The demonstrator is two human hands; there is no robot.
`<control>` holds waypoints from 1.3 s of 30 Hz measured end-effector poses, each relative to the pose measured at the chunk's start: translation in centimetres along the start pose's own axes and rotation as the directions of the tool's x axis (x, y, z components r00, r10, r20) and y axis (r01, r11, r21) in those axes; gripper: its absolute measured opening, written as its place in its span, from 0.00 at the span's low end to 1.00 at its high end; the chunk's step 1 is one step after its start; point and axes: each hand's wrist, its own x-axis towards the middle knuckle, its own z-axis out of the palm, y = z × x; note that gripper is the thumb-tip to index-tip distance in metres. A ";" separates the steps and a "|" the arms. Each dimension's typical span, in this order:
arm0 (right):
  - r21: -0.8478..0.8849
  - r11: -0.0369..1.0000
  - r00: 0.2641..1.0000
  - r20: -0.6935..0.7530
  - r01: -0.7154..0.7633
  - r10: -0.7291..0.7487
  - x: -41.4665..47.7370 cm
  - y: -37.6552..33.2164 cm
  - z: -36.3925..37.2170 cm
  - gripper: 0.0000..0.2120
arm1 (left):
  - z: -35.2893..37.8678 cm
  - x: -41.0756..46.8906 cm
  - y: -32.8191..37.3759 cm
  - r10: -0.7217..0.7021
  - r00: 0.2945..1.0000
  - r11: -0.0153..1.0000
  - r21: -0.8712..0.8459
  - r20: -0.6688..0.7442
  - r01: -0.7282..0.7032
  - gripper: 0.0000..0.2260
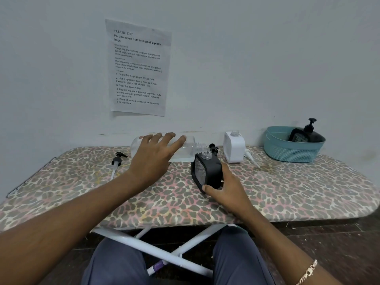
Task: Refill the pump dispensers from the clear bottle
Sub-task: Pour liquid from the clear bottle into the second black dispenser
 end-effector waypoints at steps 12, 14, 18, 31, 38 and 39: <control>-0.007 1.000 1.000 -0.002 0.006 -0.006 0.0 0.0 0.0 0.31 | -0.1 0.1 0.0 0.002 1.000 1.000 0.004 0.001 -0.002 0.41; -0.006 1.000 1.000 -0.002 0.006 -0.006 0.0 0.0 0.0 0.31 | -0.1 0.1 0.0 0.002 1.000 1.000 0.005 0.002 -0.002 0.41; -0.020 1.000 1.000 -0.008 0.011 -0.011 0.0 0.0 0.0 0.31 | -0.1 0.1 0.0 0.002 1.000 1.000 0.004 0.000 -0.002 0.41; -0.010 1.000 1.000 -0.010 0.020 -0.020 0.1 0.2 0.0 0.33 | -0.1 0.1 0.0 0.001 1.000 1.000 0.009 0.004 -0.001 0.41; -0.007 1.000 1.000 -0.009 0.016 -0.016 0.1 0.2 0.0 0.33 | -0.1 0.2 0.0 0.008 1.000 1.000 0.017 -0.007 -0.008 0.41; -0.007 1.000 1.000 -0.009 0.016 -0.016 0.1 0.1 0.0 0.33 | -0.1 0.2 0.0 0.009 1.000 1.000 0.019 -0.007 -0.009 0.40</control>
